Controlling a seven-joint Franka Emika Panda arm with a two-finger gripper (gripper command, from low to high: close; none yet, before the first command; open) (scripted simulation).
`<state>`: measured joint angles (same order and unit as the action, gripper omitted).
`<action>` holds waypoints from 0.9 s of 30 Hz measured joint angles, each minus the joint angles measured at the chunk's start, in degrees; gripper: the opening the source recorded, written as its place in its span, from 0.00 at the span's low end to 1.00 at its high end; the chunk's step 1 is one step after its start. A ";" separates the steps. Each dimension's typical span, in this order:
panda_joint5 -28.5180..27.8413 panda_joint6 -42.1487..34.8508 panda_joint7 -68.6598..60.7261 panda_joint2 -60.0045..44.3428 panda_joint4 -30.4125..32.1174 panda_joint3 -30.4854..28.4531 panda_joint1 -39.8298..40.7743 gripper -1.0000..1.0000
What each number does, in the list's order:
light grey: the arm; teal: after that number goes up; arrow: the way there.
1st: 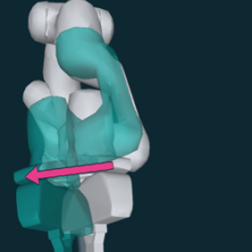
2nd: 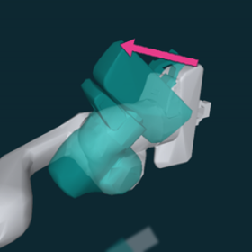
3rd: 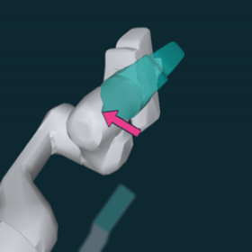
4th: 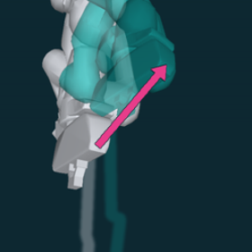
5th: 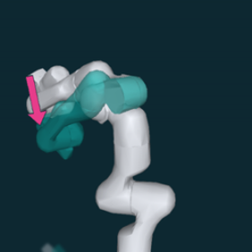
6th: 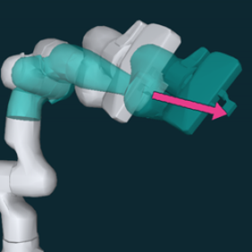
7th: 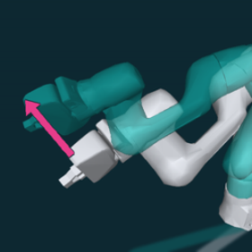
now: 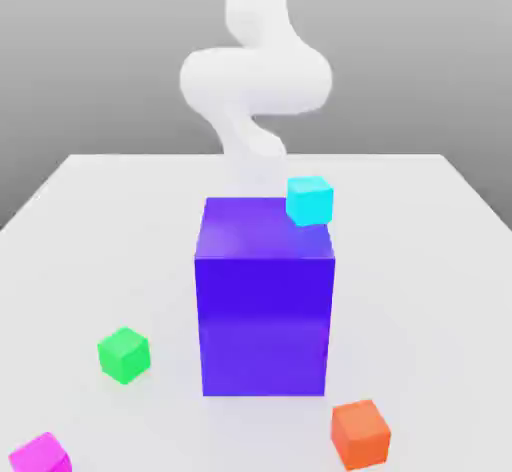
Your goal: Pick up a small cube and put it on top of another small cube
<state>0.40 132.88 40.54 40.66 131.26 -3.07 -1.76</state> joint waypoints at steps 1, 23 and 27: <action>0.28 0.48 -2.36 -2.22 -0.22 -1.32 -0.70 0.50; 16.95 9.82 -58.22 -48.24 -4.89 -18.95 -2.56 0.50; 18.15 11.79 -67.10 -56.20 -5.65 -18.31 0.60 0.50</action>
<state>18.56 144.66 -26.56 -15.54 125.61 -21.38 -1.16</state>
